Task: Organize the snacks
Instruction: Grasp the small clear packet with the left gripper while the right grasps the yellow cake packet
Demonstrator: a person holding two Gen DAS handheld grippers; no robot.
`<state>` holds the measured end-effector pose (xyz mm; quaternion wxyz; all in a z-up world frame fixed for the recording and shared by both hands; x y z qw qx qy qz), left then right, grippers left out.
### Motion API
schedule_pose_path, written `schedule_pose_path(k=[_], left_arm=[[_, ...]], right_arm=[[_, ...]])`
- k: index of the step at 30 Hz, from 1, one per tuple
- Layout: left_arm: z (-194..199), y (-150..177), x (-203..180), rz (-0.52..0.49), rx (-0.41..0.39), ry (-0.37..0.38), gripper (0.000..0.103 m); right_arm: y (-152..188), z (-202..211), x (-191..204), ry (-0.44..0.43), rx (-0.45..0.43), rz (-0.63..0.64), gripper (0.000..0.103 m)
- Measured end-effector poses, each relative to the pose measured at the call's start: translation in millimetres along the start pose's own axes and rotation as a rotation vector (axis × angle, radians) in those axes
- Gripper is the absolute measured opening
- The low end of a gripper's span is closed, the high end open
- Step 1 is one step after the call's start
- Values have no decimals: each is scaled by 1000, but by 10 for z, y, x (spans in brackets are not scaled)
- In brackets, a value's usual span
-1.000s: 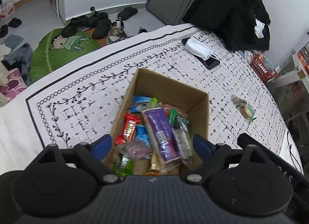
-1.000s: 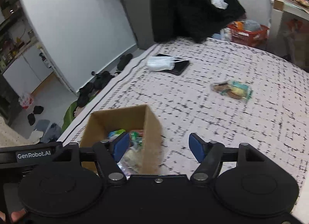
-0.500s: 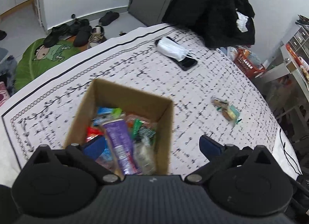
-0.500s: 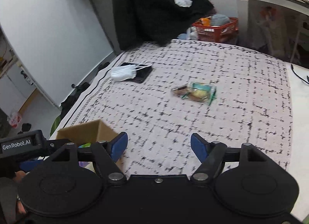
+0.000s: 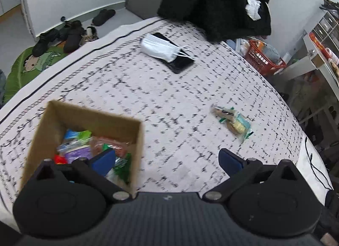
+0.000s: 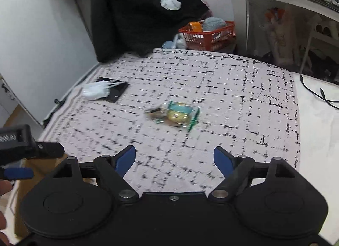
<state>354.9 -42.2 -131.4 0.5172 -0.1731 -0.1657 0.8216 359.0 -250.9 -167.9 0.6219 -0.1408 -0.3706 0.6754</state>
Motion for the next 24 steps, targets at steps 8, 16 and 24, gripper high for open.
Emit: schedule_pose_path(k=[8,16,24], left_arm=[[-295,-158,-344,14,23,40,102],[-656,-371,-630,54,39,67,92],[-1104,-504,-844,100,102,103,67]], right_arm=[[-62,-348,-93,34,-8,58,92],[-160,-763,-203,53,19,110,92],[-202,-1114,-330,63,37,129,92]])
Point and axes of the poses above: each gripper's, at about its wrist camera, not at the fingertips, and z roughly against the way its jaws point, x to its left, y to its underside, the point moved 1 cm from there along -z, roughly the way its jaws point, and after that the axes turned 9 degrees about -y, right-handed, at the moved point
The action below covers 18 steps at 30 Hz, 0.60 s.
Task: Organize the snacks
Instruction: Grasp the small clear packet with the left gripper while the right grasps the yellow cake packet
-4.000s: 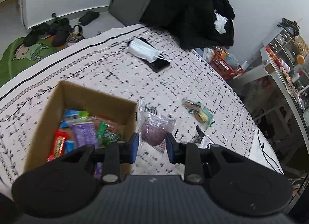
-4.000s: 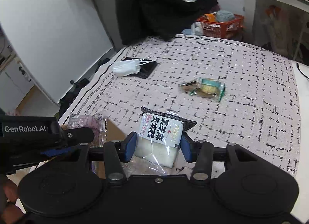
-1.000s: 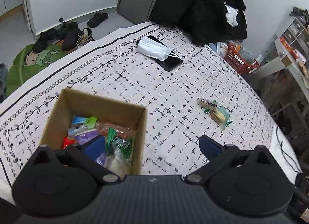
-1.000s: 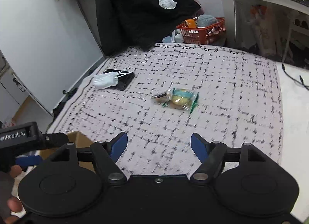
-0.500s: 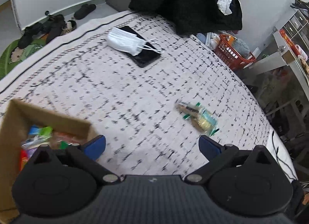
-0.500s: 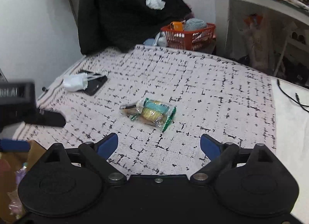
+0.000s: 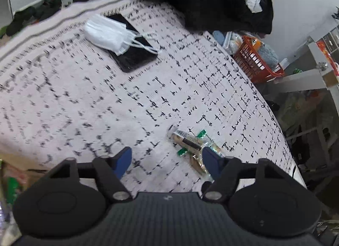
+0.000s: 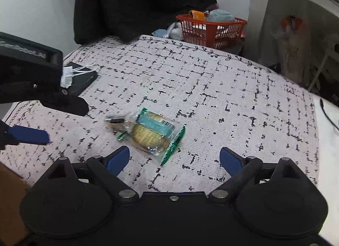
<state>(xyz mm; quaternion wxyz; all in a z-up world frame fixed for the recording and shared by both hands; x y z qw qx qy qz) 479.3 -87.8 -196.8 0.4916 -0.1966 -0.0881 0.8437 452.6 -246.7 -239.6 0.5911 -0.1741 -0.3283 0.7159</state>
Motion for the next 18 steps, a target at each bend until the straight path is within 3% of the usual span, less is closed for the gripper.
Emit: schedule_pose_path(k=[6,18], left_arm=[[-272,-89,-79,51,29,32,57],[-675,-159,-187,85,78,95,57]], right_arm=[[-4,-191,-53,-7,5,-3,92],[-57,-372,-102,-8,-39,6,93]])
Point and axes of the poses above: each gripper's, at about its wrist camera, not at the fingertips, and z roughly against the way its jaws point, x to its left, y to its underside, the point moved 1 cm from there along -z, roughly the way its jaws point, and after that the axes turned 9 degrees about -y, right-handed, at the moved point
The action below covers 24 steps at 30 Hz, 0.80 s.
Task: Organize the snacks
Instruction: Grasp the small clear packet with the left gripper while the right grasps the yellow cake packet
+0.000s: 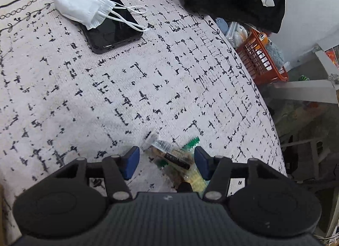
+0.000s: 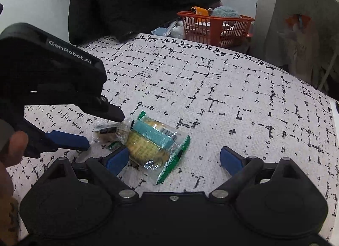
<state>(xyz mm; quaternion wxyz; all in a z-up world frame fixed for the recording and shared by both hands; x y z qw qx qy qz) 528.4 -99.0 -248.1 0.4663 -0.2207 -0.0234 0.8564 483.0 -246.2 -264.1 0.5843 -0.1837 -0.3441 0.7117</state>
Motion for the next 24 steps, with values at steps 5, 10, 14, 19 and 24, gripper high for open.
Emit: schedule_pose_path(k=[5,10,14,19,24], left_arm=[[-78,-57,6,14,26,11,36],[-49,-102,20,11,28,26,6],[9,-110,57,2,18,22,0],[97,-103,162,13,-1,11,0],[195,-90,106,-4,7,26,4]], right_arm=[[-30,-42,33,-18,-11,0,93],[-40,-68,45,-28,-8,-9,89],[-55,-49,40,-54,9,-17,69],[-50,44,-4,-86,51,-43,55],[-29,157,-114,-89,82,-88,52]])
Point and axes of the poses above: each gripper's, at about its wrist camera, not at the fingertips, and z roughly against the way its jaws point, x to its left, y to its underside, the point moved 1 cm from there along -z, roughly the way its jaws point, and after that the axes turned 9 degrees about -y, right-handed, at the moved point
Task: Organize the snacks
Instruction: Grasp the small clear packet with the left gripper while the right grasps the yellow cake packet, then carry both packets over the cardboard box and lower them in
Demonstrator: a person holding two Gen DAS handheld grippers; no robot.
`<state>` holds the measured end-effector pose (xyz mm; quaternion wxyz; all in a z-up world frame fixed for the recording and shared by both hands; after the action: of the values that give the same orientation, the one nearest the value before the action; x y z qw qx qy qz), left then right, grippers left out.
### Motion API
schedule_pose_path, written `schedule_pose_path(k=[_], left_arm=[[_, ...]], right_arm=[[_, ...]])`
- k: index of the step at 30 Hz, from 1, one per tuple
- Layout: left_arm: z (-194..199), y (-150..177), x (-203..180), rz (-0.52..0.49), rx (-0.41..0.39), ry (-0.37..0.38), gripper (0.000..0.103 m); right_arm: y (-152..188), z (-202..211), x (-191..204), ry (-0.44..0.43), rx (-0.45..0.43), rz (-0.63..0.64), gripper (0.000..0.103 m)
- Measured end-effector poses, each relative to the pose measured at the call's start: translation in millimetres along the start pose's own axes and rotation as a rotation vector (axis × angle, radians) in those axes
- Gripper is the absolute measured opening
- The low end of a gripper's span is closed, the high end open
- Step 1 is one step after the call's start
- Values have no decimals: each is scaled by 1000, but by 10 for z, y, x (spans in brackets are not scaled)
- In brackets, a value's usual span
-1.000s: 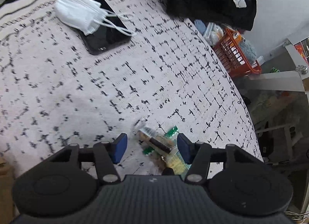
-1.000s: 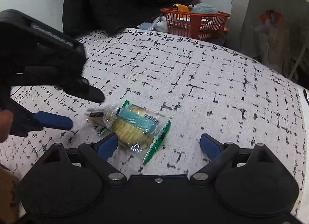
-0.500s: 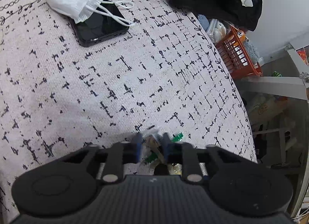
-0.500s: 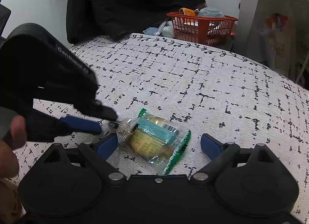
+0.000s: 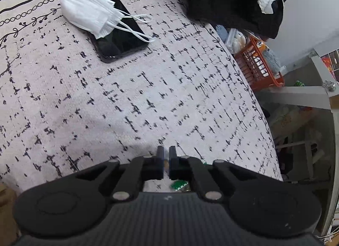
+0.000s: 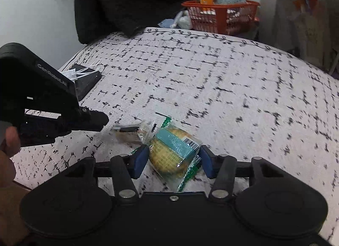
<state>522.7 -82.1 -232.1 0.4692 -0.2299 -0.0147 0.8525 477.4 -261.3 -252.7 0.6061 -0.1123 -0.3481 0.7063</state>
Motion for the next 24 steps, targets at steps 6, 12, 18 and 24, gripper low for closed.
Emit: schedule_pose_path(k=[6,12,18,24], left_arm=[[-12,87,-162,-27,11,-5,44],[-105,191,-239,-28,11,-23,59],[-235,247,-300,-23,-3,-49,59],[-322,212,-393,-42,-7,-69,59]], right_arm=[[40,79,-87,11,19,-14,52],[47,182,-206,54,19,-48,62],[64,118,-172,54,4,9,75],[43,39,-173,46,-10,25,91]])
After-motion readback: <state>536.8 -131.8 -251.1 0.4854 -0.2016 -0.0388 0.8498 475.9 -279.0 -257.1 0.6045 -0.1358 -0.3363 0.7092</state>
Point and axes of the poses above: each gripper's, at about its wrist camera, not at the fingertips, and z roughly against the way its jaws point, x to its left, y to its underside, the point moved 1 cm from there along -z, roughly the way its jaws point, and after that the axes turned 9 degrees about -y, right-handed, at the moved point
